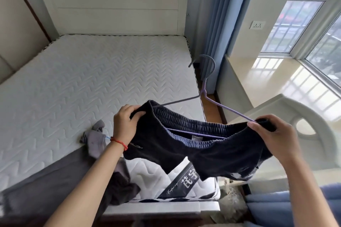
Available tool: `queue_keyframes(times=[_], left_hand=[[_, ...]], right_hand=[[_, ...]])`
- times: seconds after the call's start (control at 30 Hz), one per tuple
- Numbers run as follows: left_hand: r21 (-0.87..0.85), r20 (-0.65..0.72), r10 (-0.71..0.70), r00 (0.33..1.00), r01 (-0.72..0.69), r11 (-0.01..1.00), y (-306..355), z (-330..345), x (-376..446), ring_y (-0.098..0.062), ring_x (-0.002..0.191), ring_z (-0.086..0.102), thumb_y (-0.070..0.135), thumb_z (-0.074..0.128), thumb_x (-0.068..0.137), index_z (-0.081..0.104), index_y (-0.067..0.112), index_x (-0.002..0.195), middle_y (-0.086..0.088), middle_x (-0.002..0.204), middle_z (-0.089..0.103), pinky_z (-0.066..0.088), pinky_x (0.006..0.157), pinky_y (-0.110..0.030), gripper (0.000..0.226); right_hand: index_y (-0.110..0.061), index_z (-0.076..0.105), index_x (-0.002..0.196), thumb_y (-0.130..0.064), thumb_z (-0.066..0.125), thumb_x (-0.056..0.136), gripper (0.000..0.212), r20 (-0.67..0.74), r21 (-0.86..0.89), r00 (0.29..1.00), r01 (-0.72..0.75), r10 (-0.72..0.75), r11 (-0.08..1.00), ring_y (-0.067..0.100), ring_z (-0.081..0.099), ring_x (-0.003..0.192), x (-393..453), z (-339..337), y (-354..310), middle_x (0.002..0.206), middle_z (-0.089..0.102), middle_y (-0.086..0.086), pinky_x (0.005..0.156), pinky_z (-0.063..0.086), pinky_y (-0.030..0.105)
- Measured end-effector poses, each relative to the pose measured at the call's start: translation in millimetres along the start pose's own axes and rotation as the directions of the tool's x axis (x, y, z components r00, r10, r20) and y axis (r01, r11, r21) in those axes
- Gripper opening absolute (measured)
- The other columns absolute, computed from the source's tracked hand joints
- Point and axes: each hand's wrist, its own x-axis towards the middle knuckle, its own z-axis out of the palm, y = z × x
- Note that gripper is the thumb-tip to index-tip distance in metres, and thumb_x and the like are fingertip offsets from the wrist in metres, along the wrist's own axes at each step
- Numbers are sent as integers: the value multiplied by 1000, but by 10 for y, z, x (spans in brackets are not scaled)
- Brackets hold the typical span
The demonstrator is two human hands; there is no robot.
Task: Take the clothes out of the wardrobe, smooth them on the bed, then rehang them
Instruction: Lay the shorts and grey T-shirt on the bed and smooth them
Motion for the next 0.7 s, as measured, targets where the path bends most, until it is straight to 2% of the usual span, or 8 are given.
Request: queue_keyframes(times=[0.07, 0.13, 0.23, 0.37, 0.43, 0.47, 0.6, 0.7], left_hand=[[10, -40, 16, 999, -15, 1000, 122, -94, -98, -14, 77, 58, 2, 69, 76, 71, -2, 88, -18, 82, 69, 41, 73, -21, 13], [20, -71, 29, 997, -27, 999, 237, -203, -163, -16, 78, 59, 1, 69, 76, 71, -2, 88, -17, 83, 69, 41, 73, -19, 13], [43, -108, 63, 992, -59, 997, 383, -363, -199, -19, 78, 60, 2, 69, 77, 71, -2, 90, -15, 82, 68, 40, 73, -17, 14], [26, -169, 60, 984, -56, 998, 455, -495, -200, 3, 76, 55, 4, 71, 76, 71, 0, 91, -4, 81, 63, 38, 73, -1, 15], [5, -164, 33, 986, -32, 999, 405, -495, -202, 17, 78, 54, 4, 71, 76, 71, 0, 91, 1, 82, 62, 36, 74, 3, 15], [-4, -152, 9, 988, -10, 1000, 352, -478, -201, 19, 78, 54, 5, 71, 76, 71, 0, 91, 2, 81, 62, 37, 74, 3, 15], [3, -61, -116, 991, 116, 993, -9, -265, -195, 1, 77, 57, 5, 71, 76, 71, -1, 91, -4, 84, 65, 36, 74, 5, 16], [26, 22, -231, 973, 231, 973, -408, 31, -197, -17, 80, 58, 3, 71, 76, 71, -3, 91, -9, 85, 67, 35, 72, 5, 16]], right_hand=[[-26, 64, 72, -25, 75, 74, 12, 3, 19, 1000, 9, -9, 1000, 12, 58, 68, -29, -103, 9, 70, 63, -11, 61, 45, 27], [-22, 65, 76, -25, 75, 74, 11, 0, 31, 999, 33, -33, 999, 9, 58, 68, -46, -184, 9, 70, 63, -11, 55, 43, 13], [-20, 66, 77, -25, 75, 74, 10, 4, 65, 998, 56, -56, 996, 5, 57, 68, -47, -270, -32, 71, 64, -10, 58, 43, 9], [-20, 67, 79, -25, 75, 75, 10, 22, 96, 997, 77, -80, 992, 4, 57, 69, 16, -291, -131, 72, 63, -8, 57, 44, 10], [-20, 67, 79, -26, 74, 75, 10, 55, 83, 995, 84, -89, 993, 3, 56, 70, 64, -252, -152, 73, 64, -6, 55, 42, 12], [-21, 66, 79, -27, 74, 75, 11, 81, 71, 993, 84, -89, 994, 2, 56, 70, 103, -203, -139, 73, 64, -6, 57, 41, 15], [-26, 66, 75, -31, 74, 74, 10, 189, 4, 980, 62, -62, 998, 10, 58, 71, 292, 174, 43, 71, 64, -11, 58, 40, 20], [-25, 65, 76, -30, 73, 75, 10, 266, -55, 964, 17, -2, 998, 16, 58, 73, 442, 603, 276, 72, 64, -8, 61, 41, 26]])
